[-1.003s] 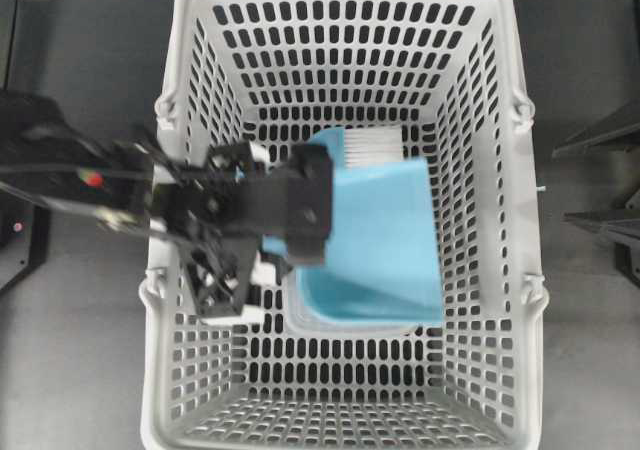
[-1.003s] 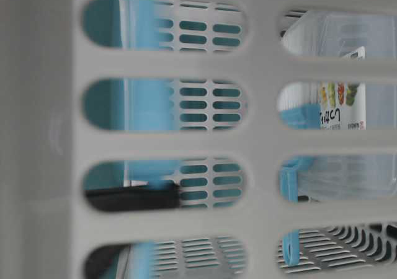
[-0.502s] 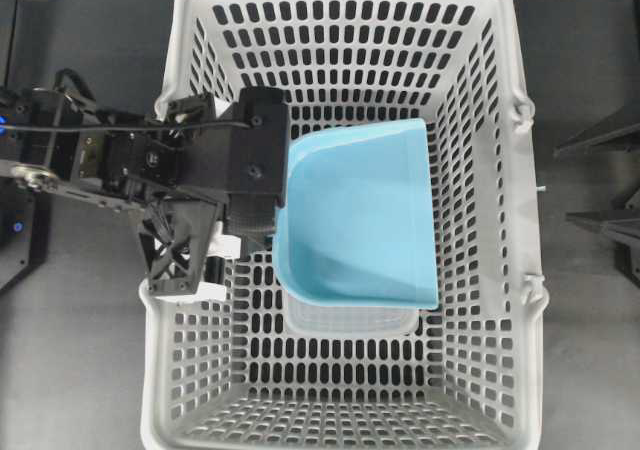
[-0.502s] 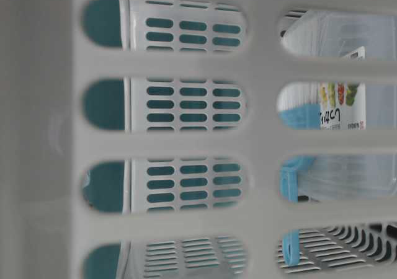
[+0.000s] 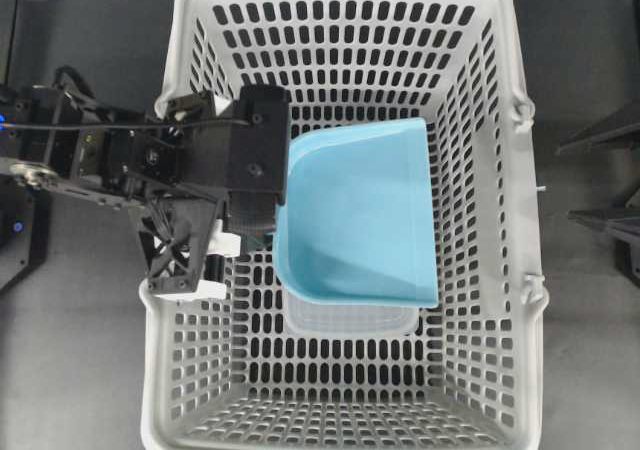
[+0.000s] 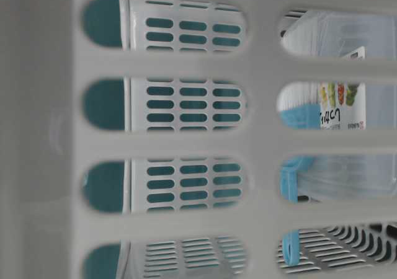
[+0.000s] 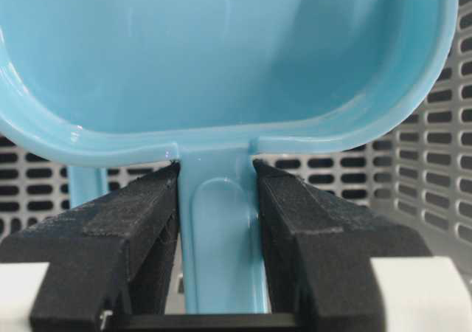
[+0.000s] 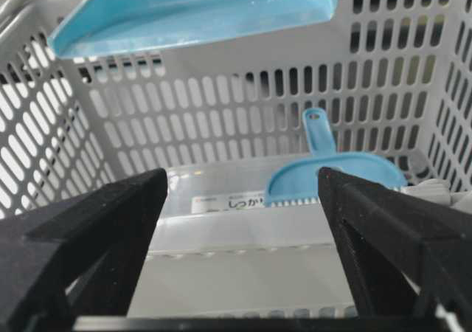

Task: Pick up the dustpan from the shopping basket with the left arm.
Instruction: 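Hold the raised dustpan steady above the basket with the left gripper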

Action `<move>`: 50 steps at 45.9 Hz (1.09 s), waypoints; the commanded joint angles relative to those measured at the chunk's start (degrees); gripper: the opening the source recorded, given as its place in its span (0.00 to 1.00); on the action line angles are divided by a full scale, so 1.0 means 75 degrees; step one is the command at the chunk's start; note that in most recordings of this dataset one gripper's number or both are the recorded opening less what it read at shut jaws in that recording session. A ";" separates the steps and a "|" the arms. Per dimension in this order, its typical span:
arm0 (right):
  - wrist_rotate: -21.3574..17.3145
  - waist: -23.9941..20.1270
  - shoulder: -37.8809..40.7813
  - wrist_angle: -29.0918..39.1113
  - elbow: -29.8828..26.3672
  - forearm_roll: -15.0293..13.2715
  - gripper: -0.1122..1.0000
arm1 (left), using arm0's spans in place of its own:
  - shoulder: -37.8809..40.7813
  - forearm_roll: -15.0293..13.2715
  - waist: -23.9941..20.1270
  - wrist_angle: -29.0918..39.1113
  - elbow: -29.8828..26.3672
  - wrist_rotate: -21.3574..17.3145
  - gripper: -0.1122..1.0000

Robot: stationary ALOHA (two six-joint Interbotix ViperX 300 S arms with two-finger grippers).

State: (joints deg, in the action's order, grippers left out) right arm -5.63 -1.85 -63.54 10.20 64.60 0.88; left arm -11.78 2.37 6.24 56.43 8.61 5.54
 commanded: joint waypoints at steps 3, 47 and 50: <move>-0.0012 0.0000 0.0047 -0.0082 -0.0070 0.0035 0.81 | 0.0023 0.0035 0.0000 0.0152 -0.0445 -0.0035 0.37; -0.0023 0.0000 0.0000 -0.0223 0.0012 0.0023 0.81 | 0.0152 0.0035 -0.0023 0.0328 -0.0527 -0.0059 0.37; -0.0023 -0.0012 -0.0035 -0.0199 0.0012 0.0035 0.81 | 0.0152 0.0023 -0.0023 0.0328 -0.0504 -0.0059 0.37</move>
State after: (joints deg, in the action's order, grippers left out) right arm -5.71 -1.76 -63.90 9.14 65.13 0.97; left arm -9.93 2.37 6.06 59.06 5.45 5.19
